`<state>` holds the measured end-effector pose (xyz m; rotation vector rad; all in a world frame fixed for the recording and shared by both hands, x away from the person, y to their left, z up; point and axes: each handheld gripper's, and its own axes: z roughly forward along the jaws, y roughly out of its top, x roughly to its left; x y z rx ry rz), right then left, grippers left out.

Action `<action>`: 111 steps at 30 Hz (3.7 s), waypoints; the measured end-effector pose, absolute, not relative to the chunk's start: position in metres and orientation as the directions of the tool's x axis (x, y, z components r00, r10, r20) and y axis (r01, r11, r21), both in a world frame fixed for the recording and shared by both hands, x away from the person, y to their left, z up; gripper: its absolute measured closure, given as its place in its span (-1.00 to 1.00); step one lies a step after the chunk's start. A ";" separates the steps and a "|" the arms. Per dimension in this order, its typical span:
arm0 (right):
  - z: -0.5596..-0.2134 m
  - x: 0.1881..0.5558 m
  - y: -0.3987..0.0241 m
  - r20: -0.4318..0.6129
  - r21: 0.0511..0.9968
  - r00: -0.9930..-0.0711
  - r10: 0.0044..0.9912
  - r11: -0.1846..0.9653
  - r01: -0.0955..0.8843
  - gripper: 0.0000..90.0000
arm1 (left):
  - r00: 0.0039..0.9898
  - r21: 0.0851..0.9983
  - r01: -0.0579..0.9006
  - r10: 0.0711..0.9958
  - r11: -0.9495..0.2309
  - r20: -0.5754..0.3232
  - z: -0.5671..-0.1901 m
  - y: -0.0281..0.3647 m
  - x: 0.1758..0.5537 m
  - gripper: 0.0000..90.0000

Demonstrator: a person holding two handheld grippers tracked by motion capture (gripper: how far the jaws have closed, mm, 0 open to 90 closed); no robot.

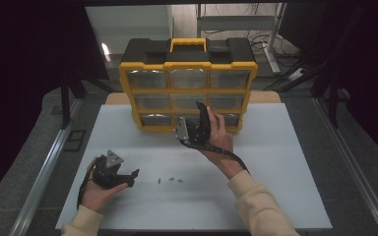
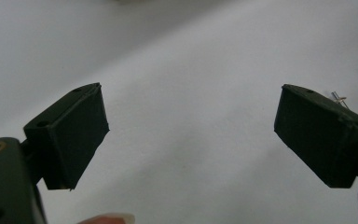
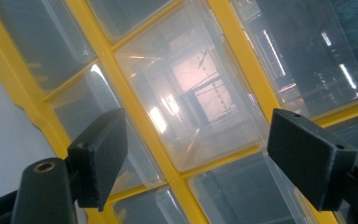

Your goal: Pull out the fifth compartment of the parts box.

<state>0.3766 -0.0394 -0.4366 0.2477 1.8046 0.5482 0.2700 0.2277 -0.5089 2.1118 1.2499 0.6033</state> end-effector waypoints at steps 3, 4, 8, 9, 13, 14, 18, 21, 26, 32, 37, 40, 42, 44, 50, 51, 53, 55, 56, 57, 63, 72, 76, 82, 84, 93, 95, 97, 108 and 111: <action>-0.437 0.379 -0.039 -0.854 0.474 -0.299 0.425 0.874 -0.111 -0.54 | 0.450 0.697 0.614 0.890 -0.371 0.077 -0.509 0.228 0.270 -0.78; -0.437 0.380 -0.038 -0.850 0.481 -0.300 0.433 0.871 -0.105 -0.54 | 0.450 0.697 0.614 0.890 -0.370 0.077 -0.509 0.228 0.270 -0.78; -0.438 0.384 -0.039 -0.847 0.486 -0.297 0.440 0.869 -0.099 -0.54 | 0.449 0.696 0.615 0.890 -0.370 0.077 -0.510 0.228 0.270 -0.77; -0.437 0.385 -0.039 -0.852 0.479 -0.294 0.434 0.873 -0.098 -0.54 | 0.449 0.696 0.615 0.890 -0.371 0.077 -0.510 0.228 0.270 -0.77; -0.437 0.388 -0.040 -0.858 0.468 -0.287 0.426 0.878 -0.096 -0.54 | 0.449 0.696 0.615 0.890 -0.371 0.078 -0.510 0.228 0.270 -0.78; -0.436 0.389 -0.040 -0.858 0.469 -0.284 0.427 0.878 -0.095 -0.54 | 0.449 0.696 0.614 0.890 -0.371 0.078 -0.510 0.228 0.270 -0.77; -0.434 0.393 -0.041 -0.862 0.465 -0.275 0.426 0.881 -0.094 -0.54 | 0.449 0.696 0.615 0.890 -0.371 0.078 -0.510 0.228 0.270 -0.78; -0.433 0.395 -0.041 -0.861 0.468 -0.270 0.431 0.879 -0.090 -0.54 | 0.449 0.696 0.614 0.890 -0.372 0.079 -0.510 0.228 0.270 -0.77; -0.432 0.399 -0.039 -0.867 0.460 -0.265 0.423 0.882 -0.098 -0.53 | 0.450 0.695 0.614 0.889 -0.374 0.081 -0.510 0.228 0.270 -0.77; -0.431 0.404 -0.036 -0.865 0.461 -0.269 0.424 0.883 -0.090 -0.51 | 0.448 0.696 0.615 0.890 -0.372 0.079 -0.510 0.229 0.270 -0.77; -0.430 0.408 -0.035 -0.871 0.448 -0.269 0.411 0.889 -0.092 -0.51 | 0.448 0.696 0.615 0.890 -0.371 0.079 -0.510 0.229 0.270 -0.77; -0.431 0.408 -0.033 -0.866 0.457 -0.270 0.421 0.885 -0.084 -0.50 | 0.448 0.695 0.616 0.890 -0.371 0.079 -0.510 0.229 0.270 -0.77; -0.432 0.409 -0.032 -0.863 0.460 -0.273 0.424 0.884 -0.081 -0.50 | 0.449 0.695 0.615 0.890 -0.373 0.080 -0.510 0.229 0.270 -0.77; -0.433 0.411 -0.033 -0.872 0.444 -0.271 0.408 0.891 -0.089 -0.50 | 0.449 0.695 0.615 0.890 -0.373 0.081 -0.510 0.229 0.270 -0.77; -0.433 0.412 -0.032 -0.875 0.439 -0.267 0.403 0.894 -0.089 -0.49 | 0.448 0.695 0.615 0.891 -0.371 0.079 -0.510 0.229 0.270 -0.77; -0.433 0.412 -0.032 -0.876 0.439 -0.265 0.404 0.894 -0.089 -0.48 | 0.447 0.695 0.615 0.891 -0.371 0.079 -0.510 0.229 0.270 -0.77; -0.434 0.412 -0.032 -0.876 0.439 -0.264 0.404 0.894 -0.087 -0.47 | 0.447 0.695 0.616 0.891 -0.371 0.079 -0.510 0.229 0.270 -0.77; -0.434 0.412 -0.032 -0.877 0.438 -0.262 0.404 0.895 -0.087 -0.46 | 0.447 0.695 0.616 0.891 -0.370 0.079 -0.510 0.229 0.270 -0.77; -0.434 0.412 -0.032 -0.877 0.438 -0.260 0.404 0.895 -0.087 -0.45 | 0.447 0.695 0.616 0.891 -0.371 0.079 -0.510 0.229 0.270 -0.77; -0.434 0.411 -0.032 -0.878 0.437 -0.258 0.403 0.895 -0.088 -0.43 | 0.447 0.695 0.616 0.891 -0.371 0.079 -0.510 0.229 0.270 -0.77; -0.434 0.411 -0.032 -0.880 0.434 -0.254 0.401 0.896 -0.089 -0.37 | 0.447 0.695 0.615 0.891 -0.371 0.080 -0.510 0.229 0.270 -0.77; -0.435 0.410 -0.031 -0.889 0.417 -0.250 0.384 0.904 -0.095 -0.31 | 0.446 0.695 0.616 0.891 -0.371 0.081 -0.510 0.229 0.270 -0.77; -0.434 0.411 -0.033 -0.890 0.417 -0.244 0.386 0.904 -0.092 -0.29 | 0.447 0.694 0.616 0.891 -0.372 0.082 -0.511 0.229 0.270 -0.77; -0.433 0.414 -0.035 -0.887 0.428 -0.231 0.400 0.899 -0.088 -0.30 | 0.448 0.693 0.616 0.890 -0.375 0.083 -0.511 0.229 0.270 -0.77; -0.434 0.414 -0.034 -0.885 0.434 -0.228 0.405 0.896 -0.093 -0.31 | 0.449 0.692 0.616 0.890 -0.376 0.084 -0.511 0.229 0.270 -0.77; -0.434 0.416 -0.035 -0.900 0.406 -0.213 0.380 0.909 -0.095 -0.25 | 0.448 0.693 0.616 0.890 -0.374 0.083 -0.511 0.229 0.270 -0.77; -0.434 0.416 -0.035 -0.902 0.403 -0.209 0.377 0.910 -0.100 -0.20 | 0.447 0.693 0.616 0.890 -0.375 0.083 -0.511 0.229 0.270 -0.77; -0.433 0.416 -0.035 -0.904 0.401 -0.206 0.374 0.910 -0.103 -0.15 | 0.447 0.693 0.616 0.890 -0.375 0.084 -0.511 0.229 0.270 -0.77; -0.432 0.416 -0.036 -0.918 0.382 -0.162 0.362 0.918 -0.109 0.22 | 0.447 0.692 0.617 0.891 -0.375 0.084 -0.511 0.229 0.270 -0.77; -0.432 0.416 -0.036 -0.925 0.370 -0.145 0.353 0.922 -0.117 0.30 | 0.446 0.692 0.617 0.891 -0.374 0.083 -0.511 0.230 0.270 -0.77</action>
